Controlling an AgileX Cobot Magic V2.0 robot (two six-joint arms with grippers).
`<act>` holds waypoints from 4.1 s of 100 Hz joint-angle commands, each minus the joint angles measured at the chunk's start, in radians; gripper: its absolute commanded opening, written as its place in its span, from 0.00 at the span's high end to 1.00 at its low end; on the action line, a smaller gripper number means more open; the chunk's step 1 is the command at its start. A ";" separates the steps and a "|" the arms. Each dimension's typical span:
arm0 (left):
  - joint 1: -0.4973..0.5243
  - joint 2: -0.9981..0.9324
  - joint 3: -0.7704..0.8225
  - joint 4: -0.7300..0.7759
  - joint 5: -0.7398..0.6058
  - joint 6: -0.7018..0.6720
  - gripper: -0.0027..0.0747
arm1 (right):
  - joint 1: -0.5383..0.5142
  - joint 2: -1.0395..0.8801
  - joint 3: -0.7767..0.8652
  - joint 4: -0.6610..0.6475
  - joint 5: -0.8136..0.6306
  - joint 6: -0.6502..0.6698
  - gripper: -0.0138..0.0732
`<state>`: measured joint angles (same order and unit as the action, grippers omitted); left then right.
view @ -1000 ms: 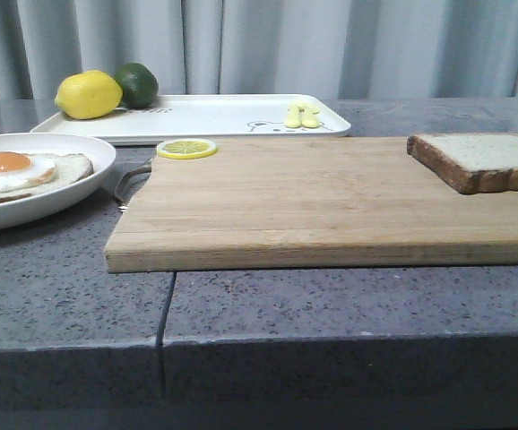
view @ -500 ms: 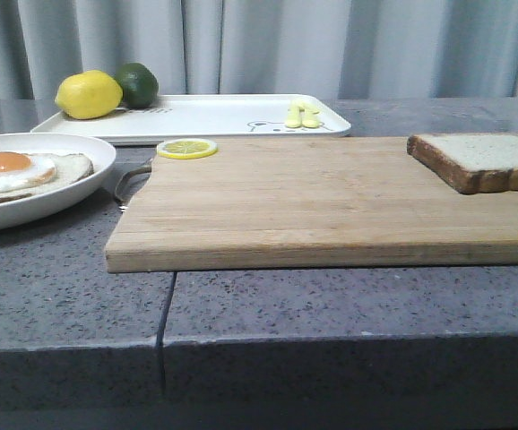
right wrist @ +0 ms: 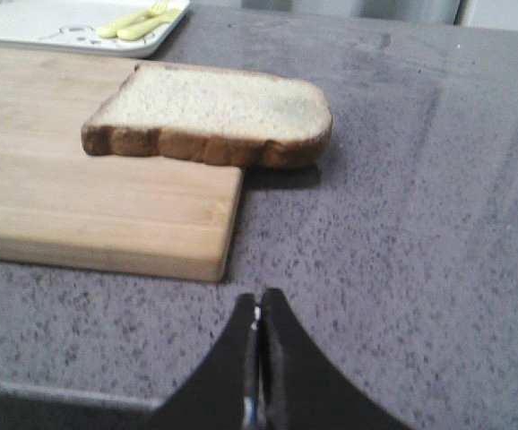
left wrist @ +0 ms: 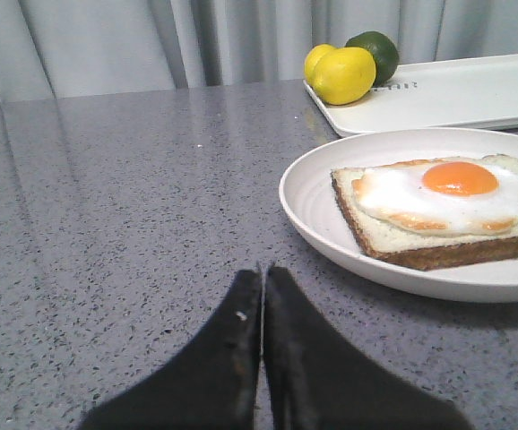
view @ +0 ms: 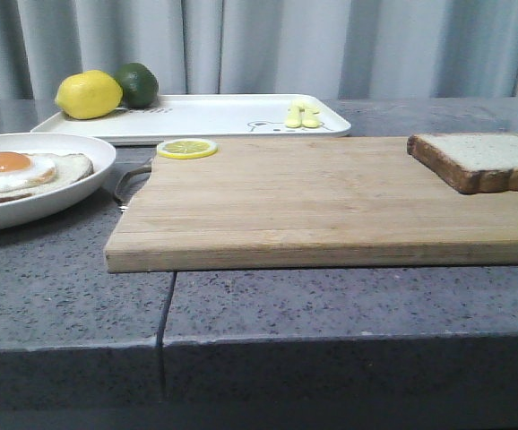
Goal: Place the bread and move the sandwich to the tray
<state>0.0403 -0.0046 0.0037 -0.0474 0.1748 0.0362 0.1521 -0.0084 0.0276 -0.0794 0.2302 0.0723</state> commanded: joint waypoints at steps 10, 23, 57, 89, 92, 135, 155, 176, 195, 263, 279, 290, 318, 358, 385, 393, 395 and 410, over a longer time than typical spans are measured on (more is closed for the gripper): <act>0.002 -0.031 0.008 -0.175 -0.160 -0.002 0.99 | -0.001 -0.017 0.000 0.004 -0.221 -0.009 0.92; 0.002 -0.031 -0.019 -0.238 -0.143 -0.002 0.99 | -0.001 -0.017 -0.009 0.011 -0.347 -0.008 0.92; 0.002 0.040 -0.299 -0.315 0.190 -0.002 0.99 | -0.001 -0.003 -0.270 0.046 0.083 0.030 0.92; 0.002 0.359 -0.684 -0.433 0.565 -0.002 0.99 | -0.001 0.223 -0.530 0.046 0.356 0.030 0.92; 0.002 0.393 -0.720 -0.439 0.609 -0.002 0.99 | -0.001 0.250 -0.553 0.046 0.378 0.030 0.92; 0.002 0.717 -0.947 -0.532 0.887 -0.002 0.99 | -0.001 0.465 -0.707 0.079 0.490 0.030 0.92; 0.002 0.732 -0.947 -0.534 0.889 0.111 0.99 | -0.001 0.465 -0.707 0.079 0.489 0.030 0.75; 0.002 0.732 -0.947 -0.545 0.889 0.184 0.81 | -0.001 0.465 -0.707 0.079 0.479 0.030 0.39; 0.002 0.732 -0.947 -0.545 0.890 0.184 0.34 | -0.001 0.465 -0.707 0.079 0.465 0.030 0.30; 0.002 0.732 -0.947 -0.545 0.886 0.184 0.17 | -0.001 0.465 -0.707 0.079 0.442 0.030 0.30; 0.002 0.732 -0.947 -0.545 0.886 0.184 0.17 | -0.001 0.465 -0.707 0.085 0.428 0.030 0.30; 0.002 0.732 -0.947 -0.545 0.886 0.184 0.17 | -0.001 0.465 -0.707 0.087 0.420 0.030 0.30; 0.002 0.732 -0.947 -0.545 0.886 0.184 0.17 | -0.001 0.465 -0.707 0.087 0.395 0.030 0.30; 0.002 0.732 -0.947 -0.545 0.886 0.184 0.17 | -0.003 0.503 -0.707 0.175 0.279 -0.046 0.30; 0.002 0.732 -0.947 -0.545 0.886 0.184 0.17 | -0.156 0.679 -0.707 0.499 0.245 -0.317 0.30; 0.002 0.732 -0.947 -0.545 0.886 0.184 0.17 | -0.233 0.726 -0.707 0.619 0.236 -0.421 0.30; 0.002 0.732 -0.947 -0.545 0.886 0.184 0.17 | -0.254 0.733 -0.707 0.650 0.234 -0.447 0.30; 0.002 0.732 -0.947 -0.545 0.886 0.184 0.17 | -0.375 0.794 -0.707 0.872 0.234 -0.627 0.30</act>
<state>0.0403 0.7221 -0.9105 -0.5455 1.1084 0.2198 -0.1668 0.7565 -0.6463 0.6320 0.5332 -0.4256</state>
